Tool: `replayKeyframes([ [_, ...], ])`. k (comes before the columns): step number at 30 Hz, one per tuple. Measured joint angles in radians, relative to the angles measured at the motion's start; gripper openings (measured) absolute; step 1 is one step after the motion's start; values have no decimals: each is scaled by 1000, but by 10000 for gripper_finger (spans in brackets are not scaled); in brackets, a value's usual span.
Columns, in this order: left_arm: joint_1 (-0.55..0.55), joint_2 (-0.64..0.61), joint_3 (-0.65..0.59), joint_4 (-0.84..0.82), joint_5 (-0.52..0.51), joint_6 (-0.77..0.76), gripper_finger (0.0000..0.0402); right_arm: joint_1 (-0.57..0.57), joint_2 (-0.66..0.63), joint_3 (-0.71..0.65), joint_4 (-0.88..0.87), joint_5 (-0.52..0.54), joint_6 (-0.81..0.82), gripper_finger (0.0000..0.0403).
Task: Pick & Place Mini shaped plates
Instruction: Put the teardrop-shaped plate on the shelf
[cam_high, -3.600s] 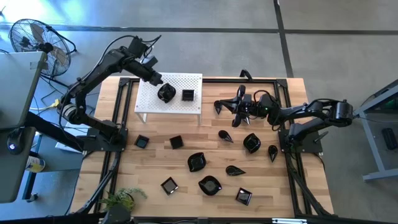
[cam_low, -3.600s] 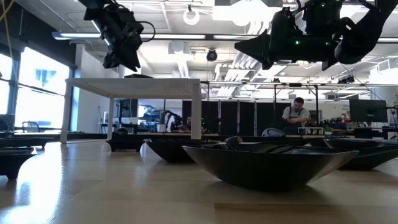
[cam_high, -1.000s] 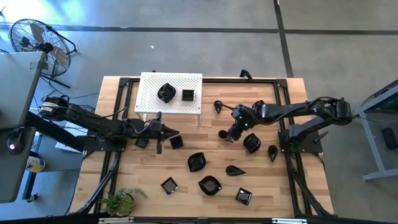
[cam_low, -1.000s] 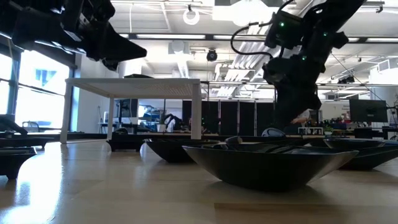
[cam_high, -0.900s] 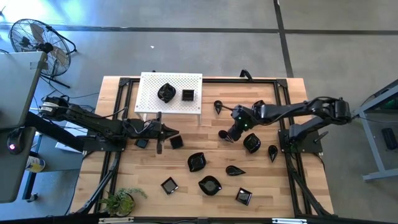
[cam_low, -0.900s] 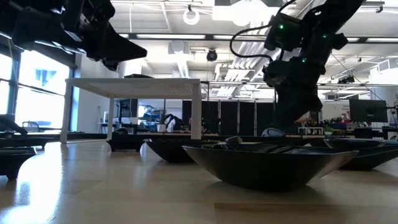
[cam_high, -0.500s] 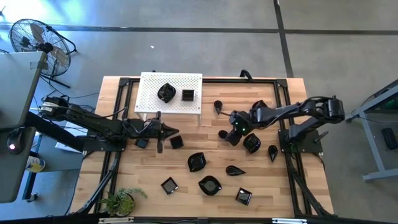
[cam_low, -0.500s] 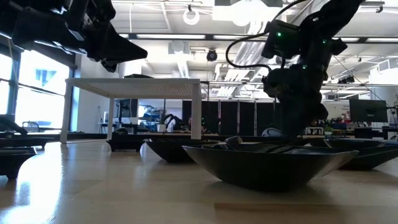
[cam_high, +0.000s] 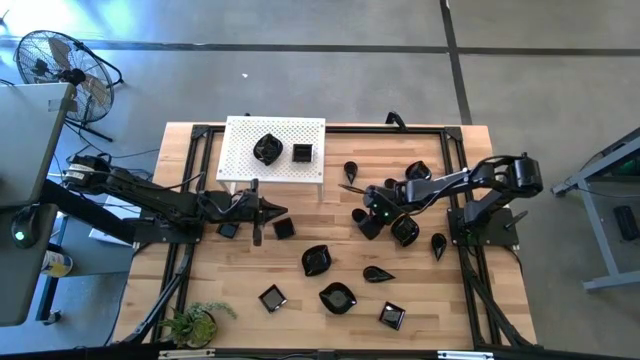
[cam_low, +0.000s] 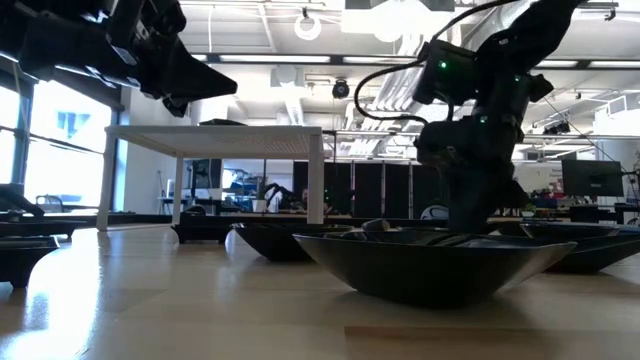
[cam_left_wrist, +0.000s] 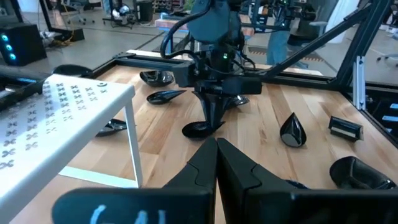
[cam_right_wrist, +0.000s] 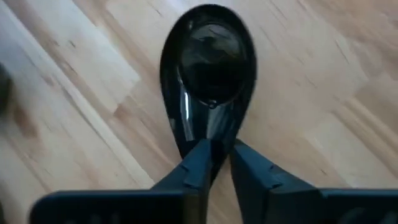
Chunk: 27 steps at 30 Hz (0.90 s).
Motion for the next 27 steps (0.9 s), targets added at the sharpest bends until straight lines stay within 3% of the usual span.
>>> replayKeyframes([
  [5, 0, 0, 0, -25, -8, -58, 1, 16, -3, 0, 53, 33, 1, 4],
  [18, 0, 0, 0, -30, -15, -170, 1, 134, -5, 0, 311, 228, -1, 2],
  [23, 0, 0, 0, -45, -8, -191, 1, 162, -5, 0, 292, 262, 26, 5],
  [27, 0, 0, 0, -52, -8, -191, 1, 158, -5, 0, 261, 260, 50, 33],
])
